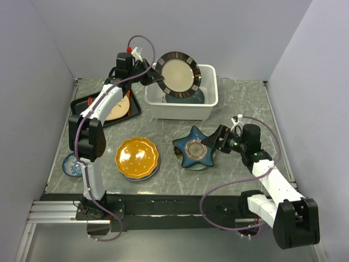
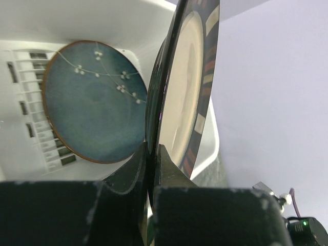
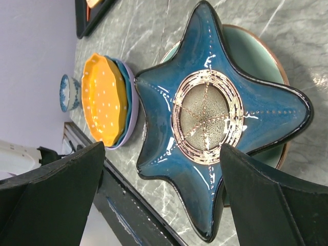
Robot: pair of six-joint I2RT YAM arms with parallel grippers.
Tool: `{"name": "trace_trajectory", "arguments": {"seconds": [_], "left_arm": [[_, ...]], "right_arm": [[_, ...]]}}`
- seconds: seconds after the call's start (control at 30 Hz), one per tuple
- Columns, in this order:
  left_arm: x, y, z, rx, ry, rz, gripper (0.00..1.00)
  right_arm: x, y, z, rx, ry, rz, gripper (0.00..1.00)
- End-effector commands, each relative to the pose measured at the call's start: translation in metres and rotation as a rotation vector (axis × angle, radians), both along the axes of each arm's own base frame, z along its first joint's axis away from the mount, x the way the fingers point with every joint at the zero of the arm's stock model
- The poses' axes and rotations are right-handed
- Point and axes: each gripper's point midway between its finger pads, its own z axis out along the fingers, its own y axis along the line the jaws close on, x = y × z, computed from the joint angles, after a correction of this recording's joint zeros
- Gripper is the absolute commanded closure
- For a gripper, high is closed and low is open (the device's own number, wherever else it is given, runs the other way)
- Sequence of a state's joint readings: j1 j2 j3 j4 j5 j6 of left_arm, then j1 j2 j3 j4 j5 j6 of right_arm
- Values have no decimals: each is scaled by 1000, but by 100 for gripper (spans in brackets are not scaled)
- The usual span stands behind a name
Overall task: Place the plates into the plastic bin on the countertop
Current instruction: Place the plate in the plastic bin.
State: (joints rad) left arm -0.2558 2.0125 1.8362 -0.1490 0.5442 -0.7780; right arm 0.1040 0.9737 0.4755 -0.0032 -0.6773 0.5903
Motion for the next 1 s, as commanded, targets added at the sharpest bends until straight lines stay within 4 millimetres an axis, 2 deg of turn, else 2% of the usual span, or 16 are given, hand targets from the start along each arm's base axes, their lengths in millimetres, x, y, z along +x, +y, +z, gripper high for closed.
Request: {"name": "trace_trajectory", "arguments": {"seconds": [0.0, 0.2, 0.5, 0.7, 0.97], "left_arm": [[10, -5, 72, -28, -222, 1, 99], [20, -13, 51, -8, -196, -9, 99], [32, -29, 40, -45, -194, -47, 99], [30, -43, 34, -59, -187, -86, 99], [26, -47, 25, -60, -165, -110, 99]], "right_arm": [[4, 5, 2, 30, -46, 34, 0], [3, 4, -5, 29, -31, 28, 0], [-12, -2, -13, 18, -17, -18, 0], [-20, -8, -14, 8, -21, -59, 0], [-25, -11, -11, -2, -31, -72, 0]]}}
